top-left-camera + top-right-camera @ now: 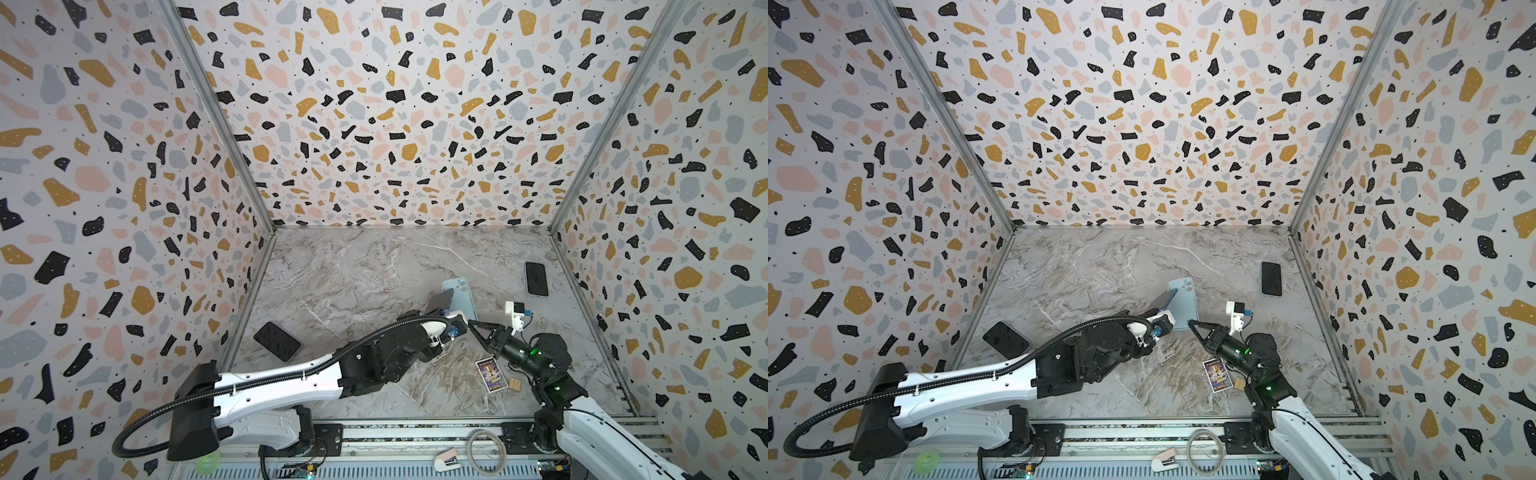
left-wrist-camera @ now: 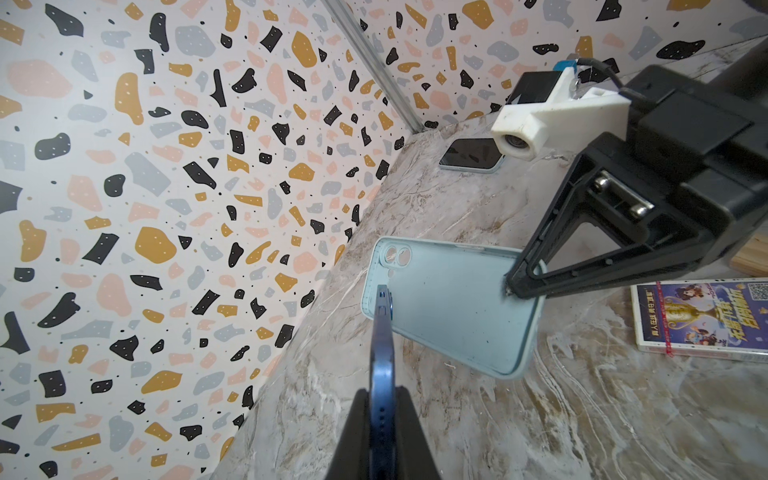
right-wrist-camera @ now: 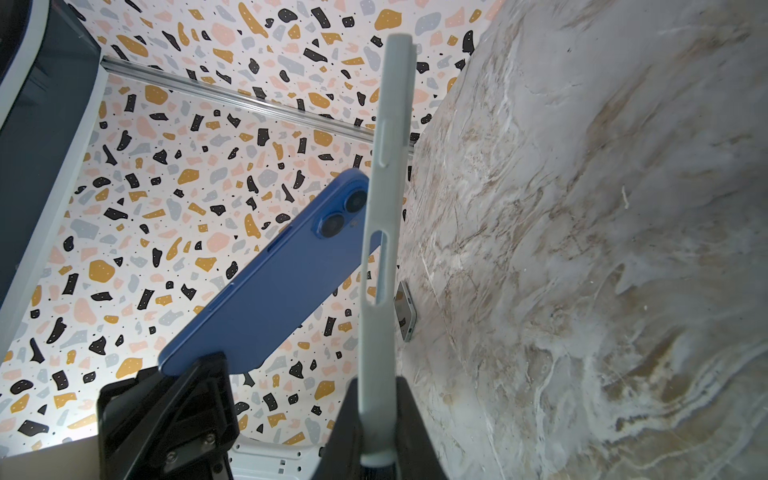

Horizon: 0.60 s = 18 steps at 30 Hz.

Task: Take the phone out of the phone case
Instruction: 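Pull the case off with the left gripper while the right holds the phone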

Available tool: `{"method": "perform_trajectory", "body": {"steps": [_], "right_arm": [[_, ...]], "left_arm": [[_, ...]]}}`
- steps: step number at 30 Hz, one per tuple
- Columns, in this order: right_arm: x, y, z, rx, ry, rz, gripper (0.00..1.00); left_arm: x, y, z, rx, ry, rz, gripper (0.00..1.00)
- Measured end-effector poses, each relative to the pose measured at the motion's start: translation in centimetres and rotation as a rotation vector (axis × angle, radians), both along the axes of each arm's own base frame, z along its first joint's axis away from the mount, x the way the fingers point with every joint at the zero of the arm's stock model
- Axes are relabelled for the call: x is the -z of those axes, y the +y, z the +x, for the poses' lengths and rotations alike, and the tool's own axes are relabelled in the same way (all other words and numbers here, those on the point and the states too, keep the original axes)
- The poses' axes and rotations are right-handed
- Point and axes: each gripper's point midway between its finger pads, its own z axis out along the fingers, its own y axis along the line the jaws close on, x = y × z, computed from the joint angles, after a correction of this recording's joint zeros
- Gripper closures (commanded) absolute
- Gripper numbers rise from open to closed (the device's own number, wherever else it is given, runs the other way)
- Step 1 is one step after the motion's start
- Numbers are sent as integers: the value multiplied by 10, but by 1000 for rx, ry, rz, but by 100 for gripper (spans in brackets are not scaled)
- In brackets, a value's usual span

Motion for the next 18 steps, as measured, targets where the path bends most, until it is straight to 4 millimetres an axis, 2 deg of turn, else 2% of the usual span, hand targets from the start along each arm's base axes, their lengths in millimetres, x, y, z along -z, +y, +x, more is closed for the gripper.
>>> {"method": "perform_trajectory", "body": {"steps": [4,12,18], "right_arm": [[0,0,1,1,2,-8,100],[-4,3,4,-7,9,-26,100],[7,6,2,-26,44,-51,100]], "left_arm": [[18,9,-5,-27,9,24,96],[78,33,-23,-57,9,148,95],[107,44,-36,-33,-11,221,96]]}}
